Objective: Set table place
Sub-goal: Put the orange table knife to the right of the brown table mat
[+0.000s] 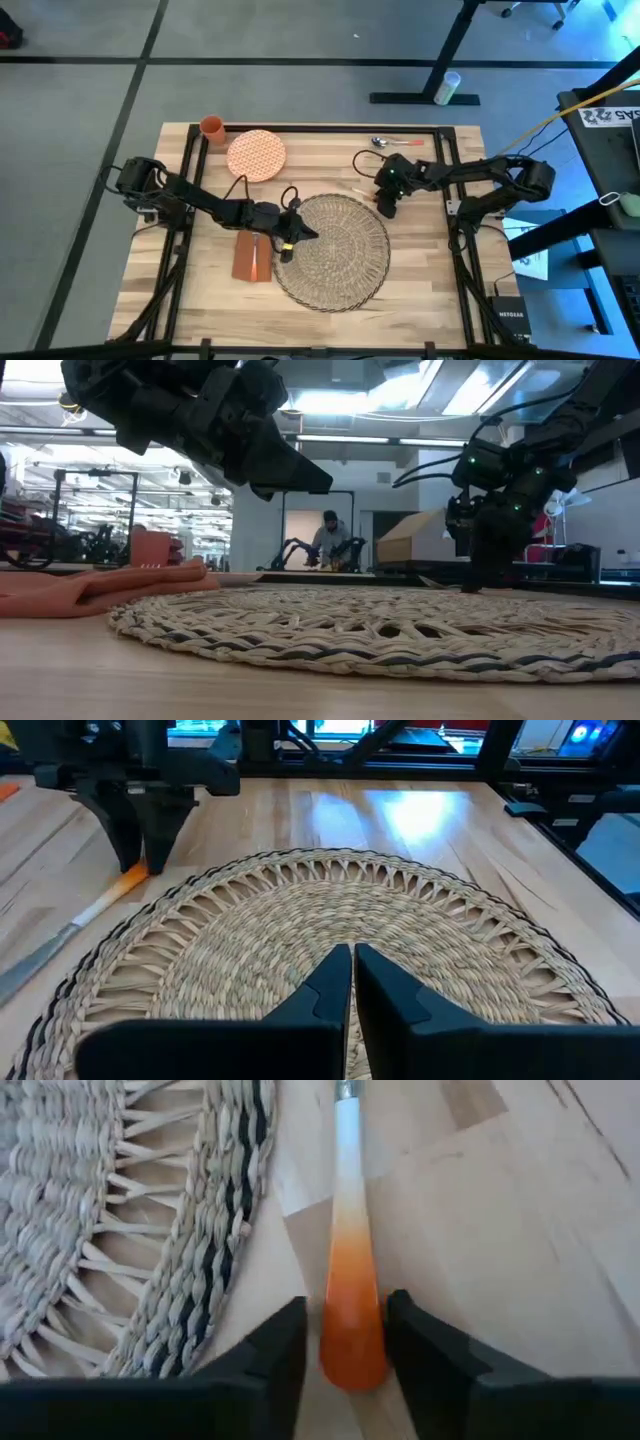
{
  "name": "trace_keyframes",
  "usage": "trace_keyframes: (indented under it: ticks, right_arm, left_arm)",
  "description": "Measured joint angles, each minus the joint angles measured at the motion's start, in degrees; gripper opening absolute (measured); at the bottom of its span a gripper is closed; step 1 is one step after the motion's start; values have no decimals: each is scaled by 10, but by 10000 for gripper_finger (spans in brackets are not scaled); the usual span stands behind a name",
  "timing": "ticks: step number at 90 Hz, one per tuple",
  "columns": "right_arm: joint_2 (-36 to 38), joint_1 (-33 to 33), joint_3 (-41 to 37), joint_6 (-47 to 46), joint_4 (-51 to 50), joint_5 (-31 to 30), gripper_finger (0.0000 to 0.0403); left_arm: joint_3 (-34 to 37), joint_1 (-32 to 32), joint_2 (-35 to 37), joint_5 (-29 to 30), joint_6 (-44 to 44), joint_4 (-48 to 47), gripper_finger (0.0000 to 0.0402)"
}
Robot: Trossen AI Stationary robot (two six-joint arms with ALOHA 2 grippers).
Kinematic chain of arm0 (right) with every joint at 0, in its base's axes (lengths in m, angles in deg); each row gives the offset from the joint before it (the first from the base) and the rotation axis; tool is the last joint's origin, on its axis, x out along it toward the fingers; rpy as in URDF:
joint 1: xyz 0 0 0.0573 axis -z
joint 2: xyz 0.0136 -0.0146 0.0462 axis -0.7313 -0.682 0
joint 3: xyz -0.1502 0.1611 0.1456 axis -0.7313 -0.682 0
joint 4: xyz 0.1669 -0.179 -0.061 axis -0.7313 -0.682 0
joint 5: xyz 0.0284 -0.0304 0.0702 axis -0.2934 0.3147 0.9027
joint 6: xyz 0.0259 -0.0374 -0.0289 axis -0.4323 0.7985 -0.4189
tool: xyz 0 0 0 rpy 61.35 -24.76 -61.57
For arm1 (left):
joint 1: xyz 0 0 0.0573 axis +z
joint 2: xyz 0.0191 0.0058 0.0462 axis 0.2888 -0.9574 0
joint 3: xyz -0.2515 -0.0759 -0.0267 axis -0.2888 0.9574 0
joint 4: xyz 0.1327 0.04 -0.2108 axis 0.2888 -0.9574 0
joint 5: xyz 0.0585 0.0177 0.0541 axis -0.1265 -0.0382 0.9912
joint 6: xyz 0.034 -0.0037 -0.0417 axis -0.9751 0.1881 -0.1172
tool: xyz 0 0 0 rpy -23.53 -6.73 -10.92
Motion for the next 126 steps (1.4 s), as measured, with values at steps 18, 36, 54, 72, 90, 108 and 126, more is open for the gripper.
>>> trace_keyframes:
  ticks: [18,36,54,72,90,108,126]
  right_arm:
    - [-13,0,3,0,-2,-39,174]
    - [-37,0,6,0,15,-59,127]
    - [-38,2,6,-3,19,-63,73]
    - [-38,2,6,1,19,-57,63]
    - [-39,2,6,13,20,-55,58]
    - [-39,2,6,21,21,-54,58]
    - [-27,2,5,22,17,-38,53]
  left_arm:
    - [0,0,0,0,0,-1,0]
    - [0,0,0,0,0,-4,0]
    - [0,0,0,0,0,-5,0]
    - [0,0,0,0,0,-6,0]
    - [0,0,0,0,0,-9,0]
    - [0,0,0,0,0,-10,0]
    - [0,0,0,0,0,-12,0]
